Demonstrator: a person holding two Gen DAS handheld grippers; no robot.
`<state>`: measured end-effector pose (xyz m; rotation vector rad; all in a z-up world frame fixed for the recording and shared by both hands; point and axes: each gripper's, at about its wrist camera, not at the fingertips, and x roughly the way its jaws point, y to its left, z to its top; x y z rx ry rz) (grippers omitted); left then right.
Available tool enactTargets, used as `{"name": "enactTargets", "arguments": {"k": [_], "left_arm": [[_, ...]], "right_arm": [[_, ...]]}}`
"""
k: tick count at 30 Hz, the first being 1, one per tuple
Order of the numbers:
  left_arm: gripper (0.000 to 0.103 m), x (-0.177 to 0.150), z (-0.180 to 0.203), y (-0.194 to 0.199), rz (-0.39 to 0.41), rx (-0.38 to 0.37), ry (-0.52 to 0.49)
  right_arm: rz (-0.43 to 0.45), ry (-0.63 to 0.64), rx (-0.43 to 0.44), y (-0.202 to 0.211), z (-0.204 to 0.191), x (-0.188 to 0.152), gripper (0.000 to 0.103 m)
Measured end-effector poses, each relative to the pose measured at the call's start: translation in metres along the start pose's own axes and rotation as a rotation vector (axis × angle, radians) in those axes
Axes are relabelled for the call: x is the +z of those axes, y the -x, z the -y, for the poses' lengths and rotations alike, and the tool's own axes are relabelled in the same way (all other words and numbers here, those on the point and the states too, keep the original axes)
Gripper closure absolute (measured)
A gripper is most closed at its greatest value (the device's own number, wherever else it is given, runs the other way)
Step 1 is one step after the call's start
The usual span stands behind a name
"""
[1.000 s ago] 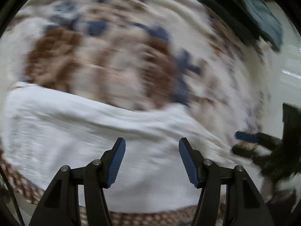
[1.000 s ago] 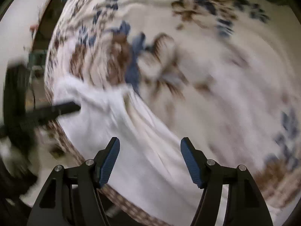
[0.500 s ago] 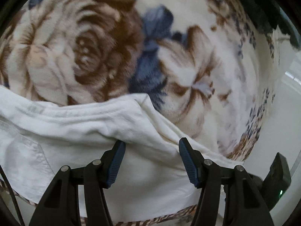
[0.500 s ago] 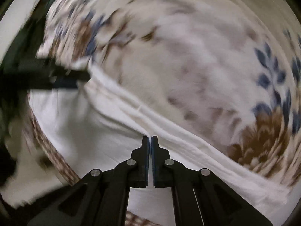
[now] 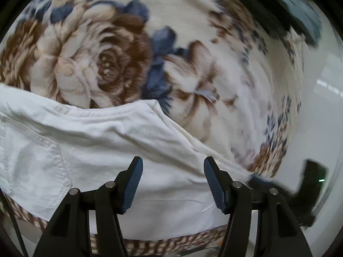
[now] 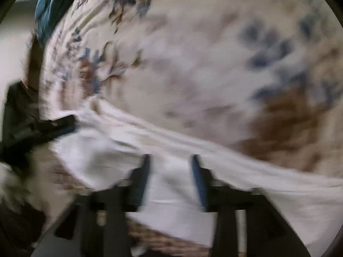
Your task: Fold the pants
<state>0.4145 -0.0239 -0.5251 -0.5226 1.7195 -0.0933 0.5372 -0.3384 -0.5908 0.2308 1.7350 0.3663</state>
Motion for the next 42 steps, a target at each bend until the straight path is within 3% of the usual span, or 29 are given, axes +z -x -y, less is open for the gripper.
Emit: {"name": "enactTargets", "arguments": {"k": [1,7,9,10,12,14,19,22,25,26,27,28,29,31,33,35,37,39,42], "left_arm": [[0.046,-0.002,0.006,-0.002,0.008,0.010,-0.026],[0.046,-0.006,0.052,-0.034,-0.027,0.046,-0.161],[0.046,-0.004,0.065,-0.047,-0.032,0.085,-0.210],[0.046,-0.004,0.069,-0.051,-0.035,0.095,-0.230],[0.046,-0.002,0.075,-0.062,-0.044,0.129,-0.264],[0.046,-0.001,0.077,-0.073,-0.065,0.155,-0.289],[0.046,-0.001,0.073,-0.082,-0.086,0.183,-0.307],[0.046,0.000,0.069,-0.082,-0.076,0.204,-0.299],[0.046,-0.002,0.062,-0.064,-0.051,0.175,-0.276],[0.046,-0.003,0.062,-0.058,-0.039,0.171,-0.276],[0.046,-0.006,0.061,-0.048,-0.021,0.159,-0.272],[0.046,-0.010,0.060,-0.038,-0.009,0.141,-0.264],[0.046,-0.013,0.058,-0.031,-0.001,0.128,-0.256],[0.046,-0.031,0.046,-0.012,0.029,0.093,-0.224],[0.046,-0.057,0.031,-0.005,0.026,0.067,-0.166],[0.046,-0.087,0.006,-0.011,-0.020,0.013,-0.071],[0.046,-0.109,-0.016,-0.018,-0.062,-0.038,0.030],[0.046,-0.132,-0.035,-0.026,-0.072,-0.058,0.123],[0.047,-0.149,-0.062,-0.038,-0.085,-0.097,0.234]], "right_arm": [[0.000,0.067,-0.094,0.008,0.003,-0.005,0.050],[-0.143,0.289,-0.303,-0.024,0.014,-0.012,0.052],[-0.199,0.383,-0.358,-0.045,0.011,-0.016,0.067],[-0.209,0.400,-0.392,-0.051,0.011,-0.018,0.083],[-0.197,0.399,-0.411,-0.056,0.012,-0.020,0.087],[-0.111,0.369,-0.423,-0.044,0.015,-0.022,0.095],[0.009,0.084,-0.283,-0.016,0.060,-0.026,0.097],[0.021,0.017,-0.285,-0.025,0.069,-0.024,0.097],[-0.016,-0.045,-0.224,-0.033,0.084,-0.020,0.092],[-0.016,-0.064,-0.192,-0.031,0.086,-0.019,0.091],[0.007,-0.127,-0.102,-0.018,0.098,-0.024,0.088],[0.029,-0.179,-0.050,-0.005,0.110,-0.028,0.073],[0.074,-0.264,-0.016,0.015,0.126,-0.040,0.048],[0.163,-0.389,-0.004,0.045,0.147,-0.069,0.031],[0.233,-0.603,-0.011,0.067,0.172,-0.126,0.031],[0.285,-0.794,0.071,0.072,0.179,-0.187,0.031],[0.295,-0.907,0.147,0.063,0.167,-0.228,0.032],[0.288,-0.986,0.260,0.029,0.156,-0.262,0.038],[0.266,-1.056,0.387,-0.014,0.137,-0.276,0.040]]}}
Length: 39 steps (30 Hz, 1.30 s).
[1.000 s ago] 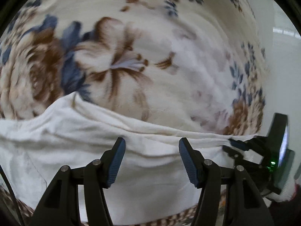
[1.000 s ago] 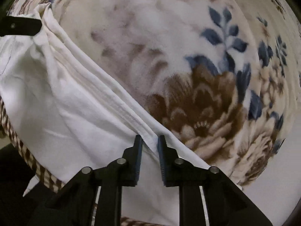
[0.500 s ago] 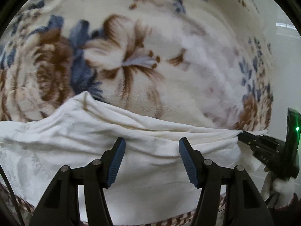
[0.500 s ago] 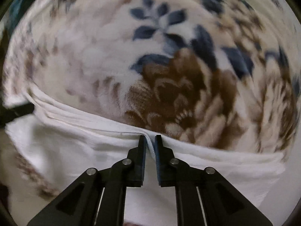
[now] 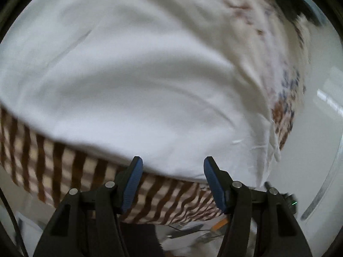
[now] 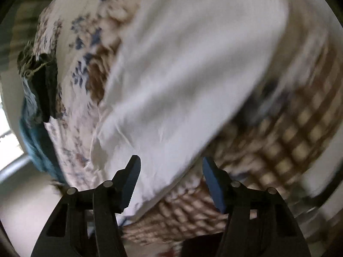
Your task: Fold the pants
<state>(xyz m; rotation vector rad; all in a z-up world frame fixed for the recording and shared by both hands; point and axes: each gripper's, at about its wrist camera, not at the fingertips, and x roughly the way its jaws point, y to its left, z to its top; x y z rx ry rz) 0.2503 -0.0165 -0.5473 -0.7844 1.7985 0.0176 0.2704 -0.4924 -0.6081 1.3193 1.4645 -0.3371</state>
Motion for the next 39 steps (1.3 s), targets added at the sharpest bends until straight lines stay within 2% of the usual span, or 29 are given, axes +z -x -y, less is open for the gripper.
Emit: {"name": "enactTargets", "arguments": {"k": [3,4,5,7,8,10,14,18,23,25,27,29,30,31,33,34,35,36,38,39], "left_arm": [[0.048,0.003,-0.022,-0.014,0.004,-0.068,0.124],[0.049,0.004,-0.025,-0.016,0.013,-0.077,0.139],[0.057,0.006,-0.027,-0.016,0.027,-0.081,0.154],[0.075,0.009,-0.028,-0.015,0.055,-0.105,0.177],[0.089,0.009,-0.029,-0.012,0.077,-0.086,0.180],[0.094,0.005,-0.026,-0.005,0.116,-0.074,0.166],[0.096,-0.011,-0.030,0.002,0.124,-0.024,0.115],[0.096,-0.025,-0.038,-0.002,0.105,-0.005,0.108],[0.095,-0.017,-0.050,-0.020,0.076,0.021,0.122],[0.092,-0.011,-0.052,-0.029,0.062,0.040,0.118],[0.090,-0.012,-0.050,-0.023,0.030,0.044,0.103],[0.083,-0.020,-0.045,-0.008,0.011,0.058,0.093],[0.078,-0.028,-0.041,0.004,0.005,0.056,0.079],[0.076,-0.036,-0.031,0.017,-0.005,0.058,0.049],[0.067,-0.037,-0.006,0.032,-0.012,0.073,-0.026],[0.066,-0.029,0.018,0.037,-0.002,0.068,-0.100],[0.059,-0.021,0.039,0.038,0.015,0.072,-0.171],[0.053,-0.007,0.072,0.036,0.035,0.116,-0.313],[0.047,0.013,0.118,0.029,0.044,0.138,-0.500],[0.047,0.027,0.150,0.017,0.043,0.183,-0.637]], "right_arm": [[0.010,-0.004,0.040,-0.027,0.006,-0.010,0.044],[0.011,-0.007,0.054,-0.033,0.008,-0.012,0.055],[0.017,-0.005,0.054,-0.037,0.008,-0.012,0.069],[0.040,0.028,-0.012,-0.038,0.003,-0.011,0.090],[0.051,0.026,-0.004,-0.038,0.003,-0.013,0.093],[0.072,0.031,-0.006,-0.036,0.002,-0.017,0.096],[0.106,0.092,-0.049,-0.020,-0.004,-0.031,0.096],[0.090,0.111,-0.065,-0.012,-0.004,-0.035,0.096],[0.074,0.102,-0.108,-0.019,0.013,-0.034,0.097],[0.028,0.081,-0.121,-0.033,0.022,-0.027,0.096],[-0.027,0.075,-0.141,-0.039,0.026,-0.020,0.084],[-0.080,0.100,-0.176,-0.028,0.022,-0.019,0.062],[-0.091,0.127,-0.200,-0.022,0.016,-0.020,0.057],[-0.107,0.177,-0.231,-0.011,0.006,-0.024,0.050],[-0.117,0.294,-0.248,0.006,-0.021,-0.031,0.049],[-0.124,0.388,-0.240,0.013,-0.045,-0.033,0.049],[-0.135,0.449,-0.243,0.014,-0.061,-0.034,0.049],[-0.152,0.554,-0.260,0.009,-0.087,-0.034,0.049],[-0.133,0.757,-0.327,-0.006,-0.133,-0.034,0.049],[-0.124,0.875,-0.370,-0.018,-0.157,-0.035,0.049]]}}
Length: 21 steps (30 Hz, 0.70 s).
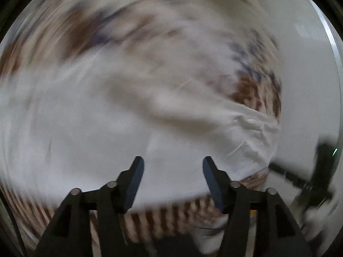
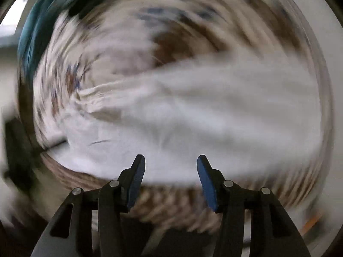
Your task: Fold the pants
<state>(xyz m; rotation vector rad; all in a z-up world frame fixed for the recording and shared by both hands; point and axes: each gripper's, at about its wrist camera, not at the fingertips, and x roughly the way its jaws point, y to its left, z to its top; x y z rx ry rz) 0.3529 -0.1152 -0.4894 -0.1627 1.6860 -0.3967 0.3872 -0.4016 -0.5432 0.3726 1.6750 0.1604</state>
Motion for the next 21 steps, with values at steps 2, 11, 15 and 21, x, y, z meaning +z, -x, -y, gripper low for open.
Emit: {"name": "enactTargets", "arguments": {"k": [2,11,15,21], "left_arm": [[0.047,0.032,0.021,-0.014,-0.017,0.033,-0.168],[0.047,0.071,0.042,-0.101,-0.302,0.189,-0.630],[0.047,0.067,0.044,-0.115,-0.344,0.215,-0.701],[0.061,0.064,0.053,-0.122,-0.358,0.182,-0.745]], "right_arm": [[-0.025,0.237,-0.064,-0.019,-0.039,0.043,0.049],[-0.237,0.542,-0.189,-0.104,-0.065,0.116,0.064],[-0.248,0.584,-0.168,-0.110,-0.067,0.112,0.083],[-0.148,0.482,-0.048,-0.075,-0.050,0.106,0.088]]}}
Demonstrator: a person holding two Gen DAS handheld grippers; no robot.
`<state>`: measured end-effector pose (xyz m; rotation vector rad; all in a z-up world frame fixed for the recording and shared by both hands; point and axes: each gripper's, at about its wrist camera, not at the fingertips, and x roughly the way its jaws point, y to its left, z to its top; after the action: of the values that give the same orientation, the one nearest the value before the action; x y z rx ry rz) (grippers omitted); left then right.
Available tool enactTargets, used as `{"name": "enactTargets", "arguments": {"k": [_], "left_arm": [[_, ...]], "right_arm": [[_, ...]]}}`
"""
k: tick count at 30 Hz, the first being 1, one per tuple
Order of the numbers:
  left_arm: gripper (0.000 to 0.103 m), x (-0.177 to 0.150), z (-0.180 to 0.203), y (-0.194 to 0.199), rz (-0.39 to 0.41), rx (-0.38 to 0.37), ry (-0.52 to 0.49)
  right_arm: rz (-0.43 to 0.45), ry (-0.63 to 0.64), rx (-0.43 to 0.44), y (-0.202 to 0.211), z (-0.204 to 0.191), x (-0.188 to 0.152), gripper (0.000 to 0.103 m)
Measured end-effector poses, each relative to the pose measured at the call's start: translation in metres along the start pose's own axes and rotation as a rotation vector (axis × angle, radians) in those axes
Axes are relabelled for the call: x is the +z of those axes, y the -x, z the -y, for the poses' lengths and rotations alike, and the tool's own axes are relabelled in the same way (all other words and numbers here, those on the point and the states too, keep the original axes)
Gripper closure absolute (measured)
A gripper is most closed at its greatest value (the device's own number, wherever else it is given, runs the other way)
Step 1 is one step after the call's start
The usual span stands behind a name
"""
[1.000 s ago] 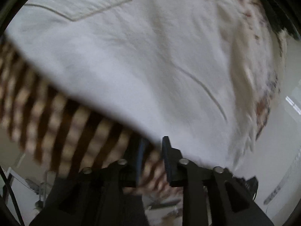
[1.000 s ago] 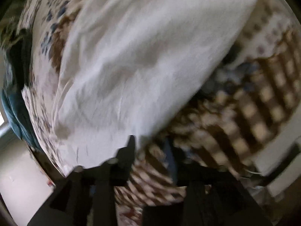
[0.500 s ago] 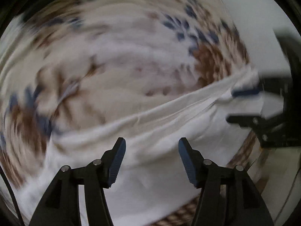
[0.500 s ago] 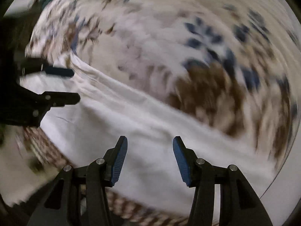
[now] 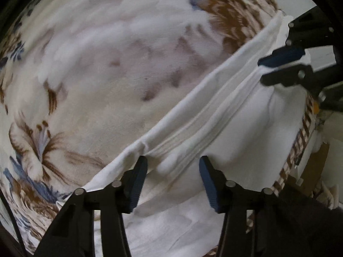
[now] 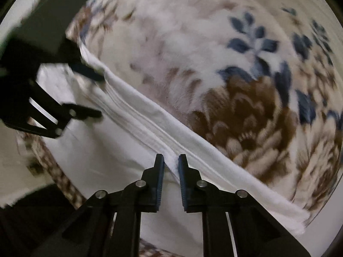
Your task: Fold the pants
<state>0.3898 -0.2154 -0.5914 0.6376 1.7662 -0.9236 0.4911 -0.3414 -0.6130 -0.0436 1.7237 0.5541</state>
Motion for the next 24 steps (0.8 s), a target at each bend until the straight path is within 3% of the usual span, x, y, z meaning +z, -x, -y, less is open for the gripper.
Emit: {"name": "enactTargets", "arguments": {"k": [1,3,8,11,13,16,18,19,22,24], "left_arm": [[0.064,-0.001,0.001,0.000,0.001,0.000,-0.005],[0.079,-0.004,0.001,0.002,0.013,0.019,-0.007],[0.088,-0.014,-0.010,0.011,0.037,0.028,0.048],[0.088,-0.011,-0.020,0.011,0.053,0.081,0.104],[0.088,-0.009,-0.024,0.006,0.048,0.088,0.158],[0.085,-0.011,-0.030,0.012,0.049,0.064,0.208],[0.078,-0.015,-0.038,0.018,0.061,0.035,0.263],[0.077,-0.020,-0.043,0.024,0.072,0.011,0.324],[0.073,-0.027,-0.046,0.039,0.135,-0.035,0.402],[0.068,-0.027,-0.043,0.046,0.168,-0.045,0.419]], "right_arm": [[0.019,-0.018,0.014,0.005,0.003,-0.002,0.088],[0.058,-0.055,0.036,0.012,0.008,-0.006,0.088],[0.092,-0.068,0.015,0.014,0.013,-0.006,0.088],[0.107,-0.091,-0.010,0.003,0.017,-0.001,0.088],[0.060,-0.166,0.052,-0.012,0.031,0.003,0.086],[0.092,-0.267,0.133,0.010,0.061,-0.008,0.068],[0.157,-0.337,0.068,0.037,0.084,-0.027,0.049],[0.193,-0.394,0.023,0.052,0.098,-0.043,0.046],[0.224,-0.427,-0.046,0.069,0.109,-0.073,0.046],[0.187,-0.367,-0.044,0.065,0.102,-0.082,0.046]]}}
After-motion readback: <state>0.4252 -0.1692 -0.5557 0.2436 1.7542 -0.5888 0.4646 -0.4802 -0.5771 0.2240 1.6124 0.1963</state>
